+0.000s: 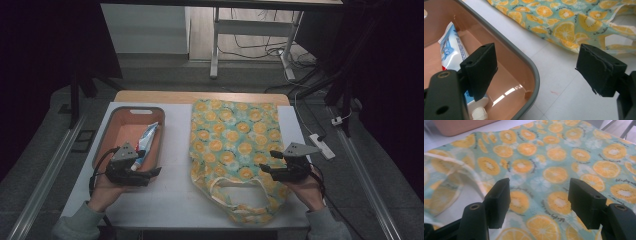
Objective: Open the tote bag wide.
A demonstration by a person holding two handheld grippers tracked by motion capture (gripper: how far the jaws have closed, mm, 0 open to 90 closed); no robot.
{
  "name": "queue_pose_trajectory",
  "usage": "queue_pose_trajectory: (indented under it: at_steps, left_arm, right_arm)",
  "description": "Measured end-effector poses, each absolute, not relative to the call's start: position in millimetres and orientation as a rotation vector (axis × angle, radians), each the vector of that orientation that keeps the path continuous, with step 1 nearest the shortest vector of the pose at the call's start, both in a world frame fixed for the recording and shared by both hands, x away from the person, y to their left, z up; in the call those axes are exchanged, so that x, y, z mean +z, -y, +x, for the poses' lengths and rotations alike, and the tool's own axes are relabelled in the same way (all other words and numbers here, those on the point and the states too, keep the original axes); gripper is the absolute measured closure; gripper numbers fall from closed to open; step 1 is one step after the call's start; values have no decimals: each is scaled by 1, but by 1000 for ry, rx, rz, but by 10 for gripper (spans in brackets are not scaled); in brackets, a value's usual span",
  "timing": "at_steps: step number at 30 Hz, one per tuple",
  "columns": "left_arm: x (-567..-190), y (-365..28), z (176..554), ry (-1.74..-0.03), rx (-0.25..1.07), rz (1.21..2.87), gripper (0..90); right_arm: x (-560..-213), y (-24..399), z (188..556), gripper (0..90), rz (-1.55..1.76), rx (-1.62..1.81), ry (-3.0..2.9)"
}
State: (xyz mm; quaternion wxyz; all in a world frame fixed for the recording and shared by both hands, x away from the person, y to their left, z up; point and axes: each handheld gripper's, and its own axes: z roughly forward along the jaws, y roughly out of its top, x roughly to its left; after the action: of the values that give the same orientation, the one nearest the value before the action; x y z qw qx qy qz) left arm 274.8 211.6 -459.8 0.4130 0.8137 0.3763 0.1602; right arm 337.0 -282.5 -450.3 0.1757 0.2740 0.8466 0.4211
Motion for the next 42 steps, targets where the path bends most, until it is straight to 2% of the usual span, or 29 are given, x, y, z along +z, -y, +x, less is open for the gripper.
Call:
queue_pose_trajectory:
  at_steps: [5,10,15,19,27,36,39,41,42]
  left_arm:
    - [-460,-209,273,-939,411,2060,174]
    - [-459,-207,271,-928,418,2061,175]
    - [-458,-203,271,-913,415,2070,180]
    - [-455,-186,271,-843,387,2090,188]
    - [-467,-132,283,-707,252,2190,194]
    - [-477,-113,292,-689,205,2211,201]
    - [-477,-112,293,-684,208,2206,205]
    - [-477,-112,293,-684,207,2202,206]
    - [-477,-112,294,-683,208,2205,206]
  right_arm:
    - [-441,273,329,338,749,1163,-2437]
    - [-432,256,322,319,637,966,-2548]
    - [-434,260,322,327,655,913,-2594]
    - [-436,270,316,326,699,910,-2611]
    - [-445,284,293,277,768,959,-2660]
    - [-460,285,274,258,722,883,-2714]
    - [-472,285,277,318,744,802,-2721]
    - [-475,286,280,459,751,778,-2719]
    - [-475,286,280,459,751,778,-2719]
